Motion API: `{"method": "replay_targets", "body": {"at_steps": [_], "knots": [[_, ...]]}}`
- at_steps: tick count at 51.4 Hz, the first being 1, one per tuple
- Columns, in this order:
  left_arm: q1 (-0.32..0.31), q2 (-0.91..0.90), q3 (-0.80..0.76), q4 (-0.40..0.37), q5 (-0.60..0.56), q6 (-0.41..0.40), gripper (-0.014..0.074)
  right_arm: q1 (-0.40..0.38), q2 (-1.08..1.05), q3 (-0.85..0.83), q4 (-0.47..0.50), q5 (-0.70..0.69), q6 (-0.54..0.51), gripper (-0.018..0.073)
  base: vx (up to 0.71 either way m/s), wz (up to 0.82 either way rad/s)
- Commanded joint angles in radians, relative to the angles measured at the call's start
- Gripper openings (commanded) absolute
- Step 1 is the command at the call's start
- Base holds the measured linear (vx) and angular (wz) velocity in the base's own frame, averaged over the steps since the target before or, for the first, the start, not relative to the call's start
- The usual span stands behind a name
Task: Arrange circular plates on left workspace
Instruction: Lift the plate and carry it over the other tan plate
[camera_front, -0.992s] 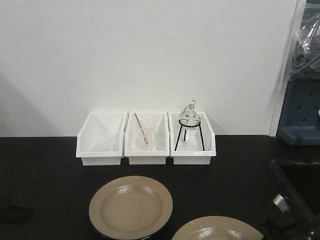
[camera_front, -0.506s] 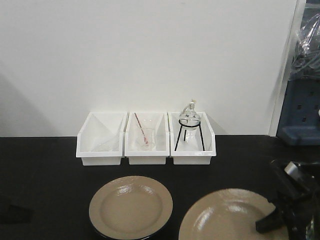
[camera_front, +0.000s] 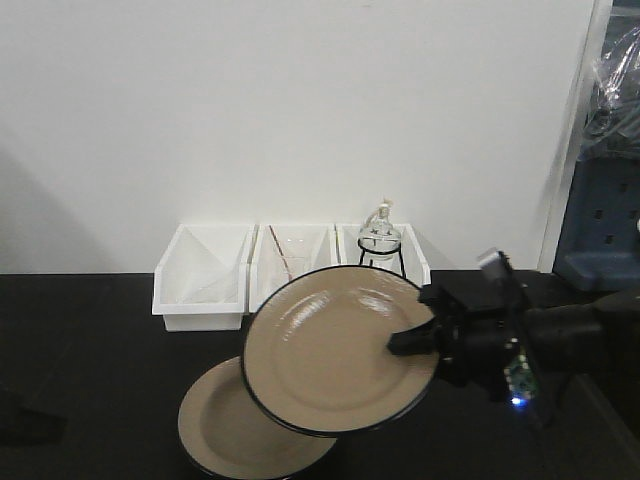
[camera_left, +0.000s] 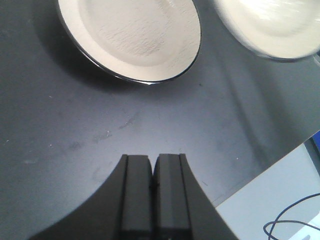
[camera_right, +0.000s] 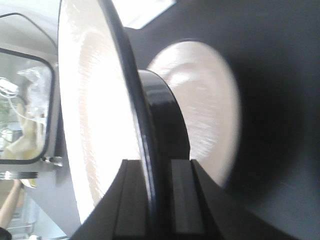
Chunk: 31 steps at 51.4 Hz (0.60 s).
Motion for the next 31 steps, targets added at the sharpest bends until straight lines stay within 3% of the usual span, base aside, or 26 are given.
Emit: {"method": "replay_targets", "body": {"at_steps": [1,14,31], "knots": [[0.001,-0.030,-0.022,-0.063,-0.021,0.001,-0.0003,0.072,0.004,-0.087,0.155,-0.054,0.000,-0.0004,0.00,0.00],[0.001,-0.030,-0.022,-0.062,-0.031,0.001,-0.0003,0.182,0.210,-0.273,0.217,-0.116,0.028,-0.0004,0.00,0.00],[0.001,-0.030,-0.022,-0.037,-0.031,0.000,-0.0003,0.194,0.338,-0.337,0.189,-0.105,0.084,-0.0003,0.00,0.00]]}}
